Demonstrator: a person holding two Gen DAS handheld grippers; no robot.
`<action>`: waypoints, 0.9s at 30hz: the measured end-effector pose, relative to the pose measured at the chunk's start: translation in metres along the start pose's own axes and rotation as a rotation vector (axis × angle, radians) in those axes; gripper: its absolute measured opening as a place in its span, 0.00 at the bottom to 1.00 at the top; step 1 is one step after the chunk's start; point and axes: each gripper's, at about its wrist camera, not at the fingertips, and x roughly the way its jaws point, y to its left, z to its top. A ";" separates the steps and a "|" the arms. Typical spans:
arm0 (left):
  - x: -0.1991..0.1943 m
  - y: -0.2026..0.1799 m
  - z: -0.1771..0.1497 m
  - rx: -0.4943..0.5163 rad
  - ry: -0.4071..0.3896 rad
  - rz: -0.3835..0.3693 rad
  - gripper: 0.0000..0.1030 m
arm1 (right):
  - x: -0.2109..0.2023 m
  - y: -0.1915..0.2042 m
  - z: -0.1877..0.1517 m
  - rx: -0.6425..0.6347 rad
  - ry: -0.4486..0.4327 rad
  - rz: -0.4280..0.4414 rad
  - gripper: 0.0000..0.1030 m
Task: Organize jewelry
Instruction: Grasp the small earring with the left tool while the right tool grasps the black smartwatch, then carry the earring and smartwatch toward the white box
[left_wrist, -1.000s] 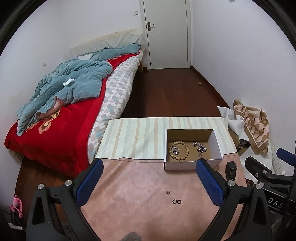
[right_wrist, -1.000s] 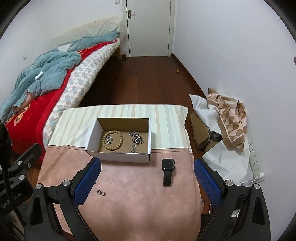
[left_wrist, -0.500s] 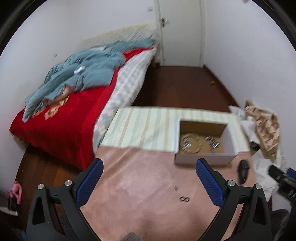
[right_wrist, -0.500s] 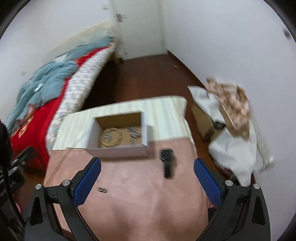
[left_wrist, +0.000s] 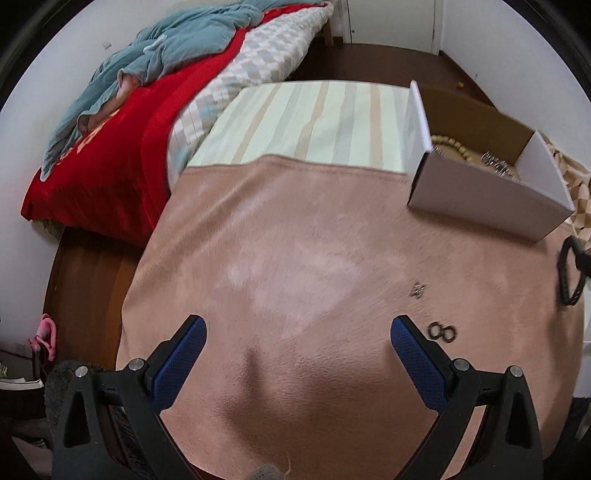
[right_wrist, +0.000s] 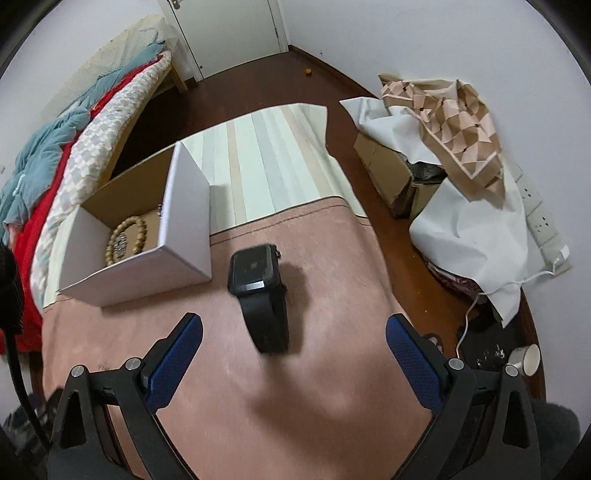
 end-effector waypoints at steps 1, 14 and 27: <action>0.003 0.000 -0.001 0.004 0.008 0.003 0.99 | 0.006 0.003 0.003 -0.004 0.002 -0.003 0.89; 0.017 -0.037 0.019 0.066 0.037 -0.122 0.98 | 0.026 0.028 0.007 -0.079 -0.023 -0.001 0.18; 0.027 -0.074 0.016 0.197 0.053 -0.187 0.13 | -0.006 0.025 -0.016 -0.063 -0.027 0.037 0.18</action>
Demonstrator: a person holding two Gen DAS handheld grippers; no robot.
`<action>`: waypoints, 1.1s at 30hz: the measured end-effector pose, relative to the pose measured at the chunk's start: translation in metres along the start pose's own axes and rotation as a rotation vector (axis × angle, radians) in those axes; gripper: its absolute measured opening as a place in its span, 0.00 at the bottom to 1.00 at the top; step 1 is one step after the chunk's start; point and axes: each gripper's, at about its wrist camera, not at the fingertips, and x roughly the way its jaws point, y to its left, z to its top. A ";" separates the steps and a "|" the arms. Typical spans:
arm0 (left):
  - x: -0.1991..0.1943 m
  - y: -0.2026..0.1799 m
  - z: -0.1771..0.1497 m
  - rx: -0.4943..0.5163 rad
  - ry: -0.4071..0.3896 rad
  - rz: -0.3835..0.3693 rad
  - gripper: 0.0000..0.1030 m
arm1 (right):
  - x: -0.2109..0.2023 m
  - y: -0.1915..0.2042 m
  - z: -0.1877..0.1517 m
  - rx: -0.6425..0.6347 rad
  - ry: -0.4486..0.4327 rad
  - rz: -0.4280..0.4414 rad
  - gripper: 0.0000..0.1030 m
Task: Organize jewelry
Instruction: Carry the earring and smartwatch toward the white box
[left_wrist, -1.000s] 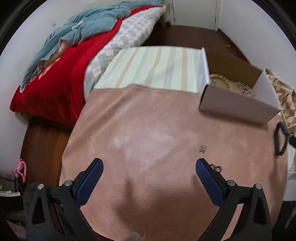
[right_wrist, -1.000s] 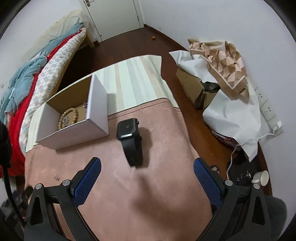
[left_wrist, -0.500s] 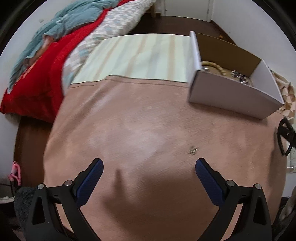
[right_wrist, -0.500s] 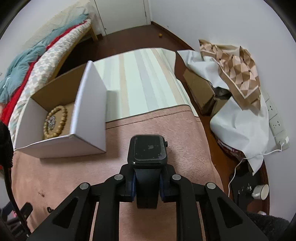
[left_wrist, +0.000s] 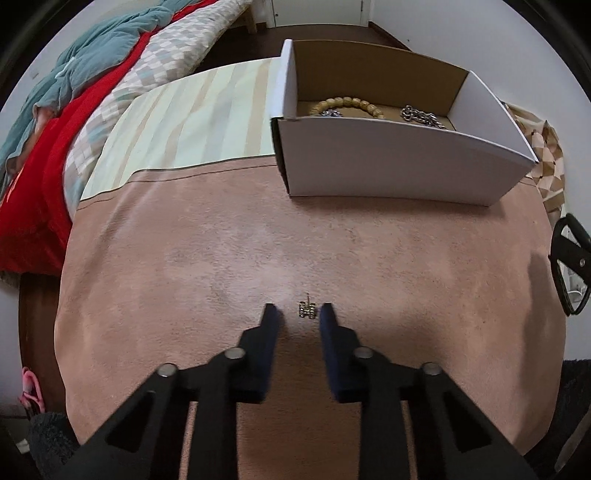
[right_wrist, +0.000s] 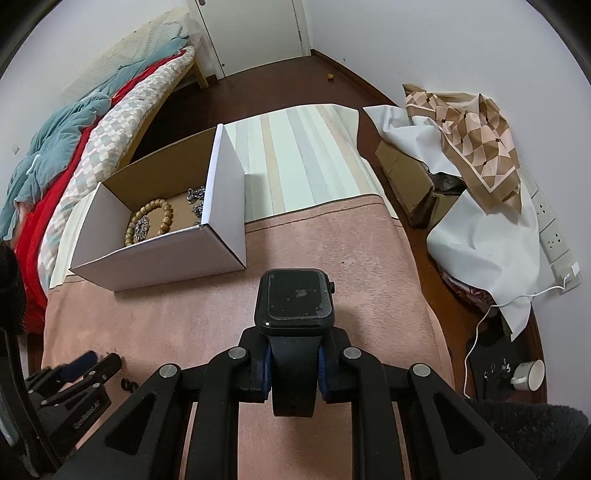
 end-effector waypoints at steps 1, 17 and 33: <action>-0.001 0.000 -0.001 0.002 -0.001 -0.009 0.05 | -0.001 0.000 0.000 0.001 -0.001 0.000 0.18; -0.059 -0.005 0.006 0.030 -0.155 -0.002 0.06 | -0.039 0.009 0.009 -0.021 -0.058 0.042 0.18; -0.096 0.005 0.097 -0.015 -0.244 -0.086 0.06 | -0.069 0.050 0.074 -0.055 -0.127 0.205 0.18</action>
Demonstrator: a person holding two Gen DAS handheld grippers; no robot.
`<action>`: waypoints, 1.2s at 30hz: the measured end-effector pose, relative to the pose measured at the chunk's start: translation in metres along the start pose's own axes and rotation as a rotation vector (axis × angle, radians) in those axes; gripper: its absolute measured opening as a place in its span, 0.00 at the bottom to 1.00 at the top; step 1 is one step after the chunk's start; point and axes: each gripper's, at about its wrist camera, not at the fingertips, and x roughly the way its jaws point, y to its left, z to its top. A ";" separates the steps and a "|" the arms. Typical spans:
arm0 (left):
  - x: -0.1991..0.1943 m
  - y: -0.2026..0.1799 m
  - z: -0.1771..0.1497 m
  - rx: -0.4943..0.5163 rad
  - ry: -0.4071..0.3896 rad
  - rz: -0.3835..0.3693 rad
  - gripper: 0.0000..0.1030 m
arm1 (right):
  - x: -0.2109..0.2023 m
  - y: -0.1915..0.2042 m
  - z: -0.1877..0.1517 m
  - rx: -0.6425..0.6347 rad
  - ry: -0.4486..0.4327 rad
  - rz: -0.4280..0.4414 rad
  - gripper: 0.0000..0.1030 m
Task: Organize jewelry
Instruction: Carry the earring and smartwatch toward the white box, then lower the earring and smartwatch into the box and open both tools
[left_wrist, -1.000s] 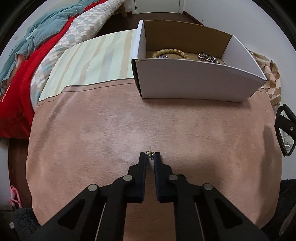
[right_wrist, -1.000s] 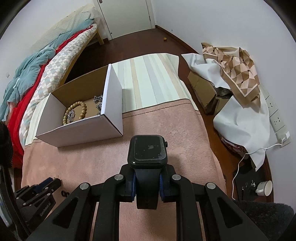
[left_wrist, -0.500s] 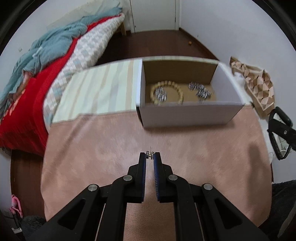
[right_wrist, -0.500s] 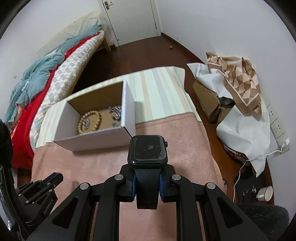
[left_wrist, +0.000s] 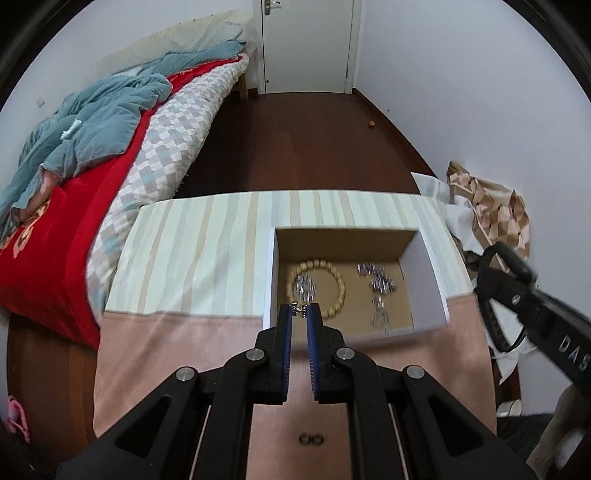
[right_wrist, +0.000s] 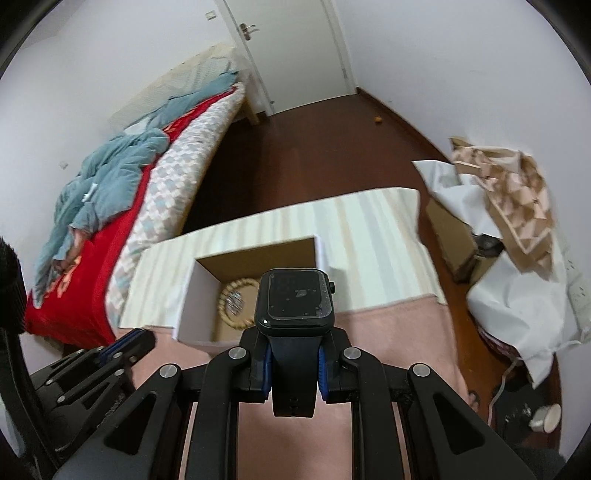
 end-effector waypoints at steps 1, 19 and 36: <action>0.004 0.000 0.004 -0.005 0.008 -0.005 0.06 | 0.005 0.002 0.005 -0.002 0.008 0.007 0.18; 0.048 0.011 0.039 -0.050 0.154 -0.053 0.28 | 0.096 -0.004 0.028 0.032 0.285 0.045 0.54; 0.018 0.030 0.004 -0.042 0.107 0.135 0.97 | 0.058 0.006 0.010 -0.126 0.220 -0.265 0.99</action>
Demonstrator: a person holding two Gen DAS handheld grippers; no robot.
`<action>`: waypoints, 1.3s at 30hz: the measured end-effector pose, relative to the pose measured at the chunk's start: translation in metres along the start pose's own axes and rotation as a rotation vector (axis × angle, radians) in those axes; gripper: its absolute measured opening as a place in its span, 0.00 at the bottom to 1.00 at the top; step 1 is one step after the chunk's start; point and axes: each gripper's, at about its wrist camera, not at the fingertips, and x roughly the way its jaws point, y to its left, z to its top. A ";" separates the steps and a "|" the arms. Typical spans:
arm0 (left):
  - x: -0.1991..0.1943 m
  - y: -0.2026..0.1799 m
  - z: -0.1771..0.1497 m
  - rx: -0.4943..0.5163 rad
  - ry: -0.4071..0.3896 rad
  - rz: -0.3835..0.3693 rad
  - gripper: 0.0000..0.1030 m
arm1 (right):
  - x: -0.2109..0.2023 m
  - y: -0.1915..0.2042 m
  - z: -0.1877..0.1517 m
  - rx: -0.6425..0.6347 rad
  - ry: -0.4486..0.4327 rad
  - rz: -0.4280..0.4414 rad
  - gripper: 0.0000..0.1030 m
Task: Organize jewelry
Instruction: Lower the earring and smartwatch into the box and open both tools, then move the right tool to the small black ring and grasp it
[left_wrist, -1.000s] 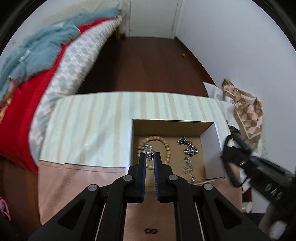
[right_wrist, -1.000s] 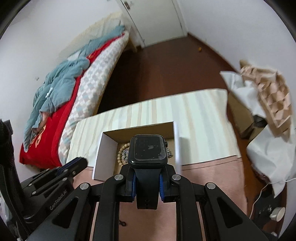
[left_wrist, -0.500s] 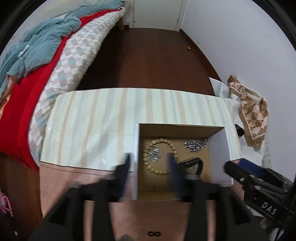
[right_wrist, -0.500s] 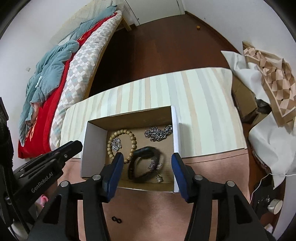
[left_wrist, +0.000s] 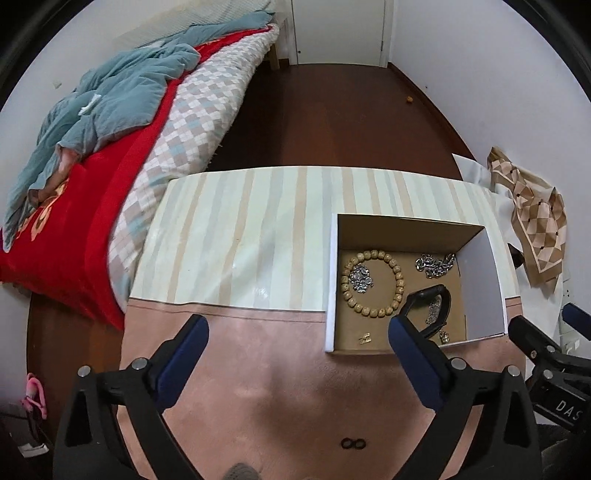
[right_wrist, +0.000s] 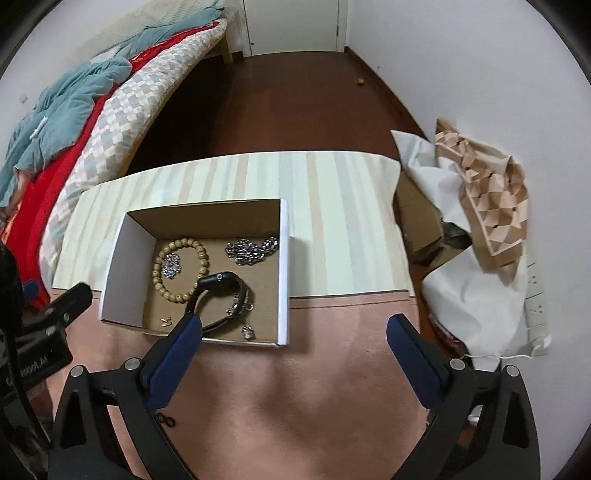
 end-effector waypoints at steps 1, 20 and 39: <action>-0.004 0.001 -0.002 -0.001 -0.006 0.003 0.97 | -0.002 0.000 -0.001 -0.003 -0.003 -0.004 0.99; -0.104 0.014 -0.035 -0.010 -0.161 0.032 0.97 | -0.104 0.011 -0.028 -0.003 -0.142 -0.043 1.00; 0.002 0.074 -0.141 -0.103 0.078 0.208 0.97 | -0.012 0.053 -0.133 -0.047 0.024 0.223 0.46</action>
